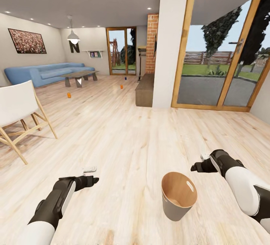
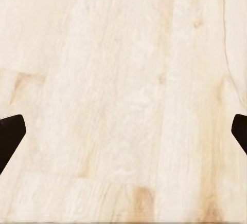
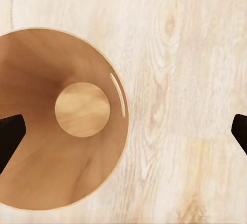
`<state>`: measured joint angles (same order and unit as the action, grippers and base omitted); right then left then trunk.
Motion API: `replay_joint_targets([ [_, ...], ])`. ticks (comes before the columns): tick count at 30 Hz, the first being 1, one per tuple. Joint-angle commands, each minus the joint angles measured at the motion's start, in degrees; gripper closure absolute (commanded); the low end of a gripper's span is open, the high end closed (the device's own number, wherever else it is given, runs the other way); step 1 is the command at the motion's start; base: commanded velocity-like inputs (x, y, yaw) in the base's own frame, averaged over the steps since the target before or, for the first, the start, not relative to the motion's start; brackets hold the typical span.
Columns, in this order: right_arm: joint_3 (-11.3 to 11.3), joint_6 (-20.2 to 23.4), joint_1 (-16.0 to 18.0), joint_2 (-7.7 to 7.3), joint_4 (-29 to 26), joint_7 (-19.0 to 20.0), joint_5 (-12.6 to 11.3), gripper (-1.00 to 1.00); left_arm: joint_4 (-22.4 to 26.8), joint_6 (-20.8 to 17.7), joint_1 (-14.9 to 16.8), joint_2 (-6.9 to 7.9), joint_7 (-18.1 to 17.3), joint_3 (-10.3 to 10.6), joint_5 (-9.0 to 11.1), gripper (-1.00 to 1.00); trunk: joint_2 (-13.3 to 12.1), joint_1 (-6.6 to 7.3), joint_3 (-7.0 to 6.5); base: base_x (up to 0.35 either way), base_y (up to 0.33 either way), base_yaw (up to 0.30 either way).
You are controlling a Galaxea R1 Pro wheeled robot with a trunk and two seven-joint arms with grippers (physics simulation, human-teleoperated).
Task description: Put the three can of soda from the living room inside the tash can in the kitchen.
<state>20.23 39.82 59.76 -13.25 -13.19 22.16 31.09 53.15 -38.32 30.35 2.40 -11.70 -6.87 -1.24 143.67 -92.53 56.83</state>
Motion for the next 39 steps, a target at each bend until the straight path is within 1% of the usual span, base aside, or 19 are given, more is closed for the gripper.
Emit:
replay_joint_targets([
  [1, 0.0, 0.0, 0.0, 0.01, 0.0, 0.0, 0.0, -1.00, 0.0, 0.0, 0.0, -0.01, 0.0, 0.0, 0.0, -1.00, 0.0, -0.02, 0.23, 0.000, 0.000, 0.000],
  [4, 0.0, 0.0, 0.0, 0.03, 0.0, 0.0, 0.0, -1.00, 0.0, -0.1, 0.0, -0.01, 0.0, 0.0, 0.0, -1.00, 0.1, -0.10, 0.89, 0.000, 0.000, 0.000],
  [17, 0.0, 0.0, 0.0, 0.07, 0.1, -0.3, 0.1, -1.00, 0.2, -0.1, 0.0, 0.17, -0.1, 0.0, 0.3, -1.00, 0.1, -0.10, 0.89, 0.007, 0.000, 0.000],
  [27, 0.0, 0.0, 0.0, 0.07, 0.2, -0.4, 0.1, -1.00, 0.1, 0.0, 0.1, 0.07, 0.0, 0.0, 0.2, -1.00, 0.1, -0.10, 0.89, 0.170, 0.022, 0.000],
  [39, 0.0, 0.0, 0.0, 0.15, 0.3, -0.6, 0.1, -1.00, 0.6, 0.0, 0.1, -0.01, 0.0, 0.0, 0.2, -1.00, 0.1, -0.10, 0.89, 0.033, 0.003, 0.000],
])
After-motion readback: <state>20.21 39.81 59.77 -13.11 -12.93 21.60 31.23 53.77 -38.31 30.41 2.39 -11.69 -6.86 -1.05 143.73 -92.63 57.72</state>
